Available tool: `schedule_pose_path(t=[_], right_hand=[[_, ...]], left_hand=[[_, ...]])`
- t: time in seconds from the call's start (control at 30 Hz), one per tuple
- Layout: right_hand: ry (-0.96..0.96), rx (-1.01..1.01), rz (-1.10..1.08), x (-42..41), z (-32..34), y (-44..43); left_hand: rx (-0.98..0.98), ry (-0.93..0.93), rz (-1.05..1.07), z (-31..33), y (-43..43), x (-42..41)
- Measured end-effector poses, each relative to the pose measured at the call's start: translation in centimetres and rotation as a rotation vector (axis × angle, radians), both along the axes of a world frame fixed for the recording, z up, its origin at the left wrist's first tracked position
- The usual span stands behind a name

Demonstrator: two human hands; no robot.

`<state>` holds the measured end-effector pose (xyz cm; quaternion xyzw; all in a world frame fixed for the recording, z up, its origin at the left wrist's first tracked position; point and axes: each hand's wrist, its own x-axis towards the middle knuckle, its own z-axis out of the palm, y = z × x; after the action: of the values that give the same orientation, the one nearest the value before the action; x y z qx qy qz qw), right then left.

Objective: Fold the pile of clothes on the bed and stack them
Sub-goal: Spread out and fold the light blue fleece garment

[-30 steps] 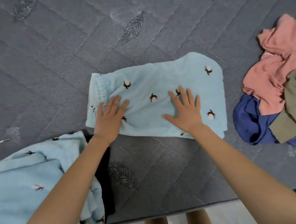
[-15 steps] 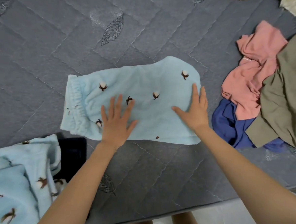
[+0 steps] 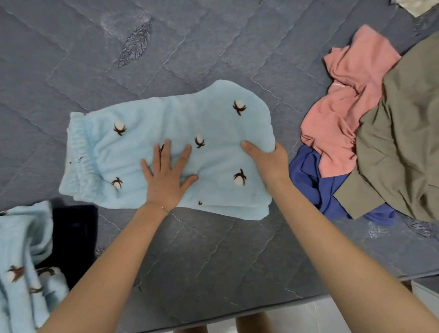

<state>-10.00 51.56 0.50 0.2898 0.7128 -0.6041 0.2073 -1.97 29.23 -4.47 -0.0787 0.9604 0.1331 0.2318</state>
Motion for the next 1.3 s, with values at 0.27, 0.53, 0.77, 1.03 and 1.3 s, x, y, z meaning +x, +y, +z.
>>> schedule_pose_path(t=[0.27, 0.53, 0.77, 1.03, 1.3], right_hand=[[0.149, 0.198, -0.098, -0.6, 3.5, 6.4], [0.13, 0.276, 0.156, -0.7, 6.4, 0.3], [0.13, -0.034, 0.494, 2.0, 8.1, -9.6], [0.443, 0.285, 0.745, 2.9, 3.9, -11.8], [0.372, 0.556, 1.031, 2.8, 1.0, -13.8]], left_hand=[[0.167, 0.011, -0.044, 1.4, 7.7, -1.6], [0.904, 0.061, 0.475, 6.2, 6.7, -3.4], [1.252, 0.016, 0.915, 12.4, -0.6, -3.6], [1.031, 0.171, 1.014, 9.2, -7.4, -0.9], [0.37, 0.433, 0.748, 6.8, -12.9, 1.9]])
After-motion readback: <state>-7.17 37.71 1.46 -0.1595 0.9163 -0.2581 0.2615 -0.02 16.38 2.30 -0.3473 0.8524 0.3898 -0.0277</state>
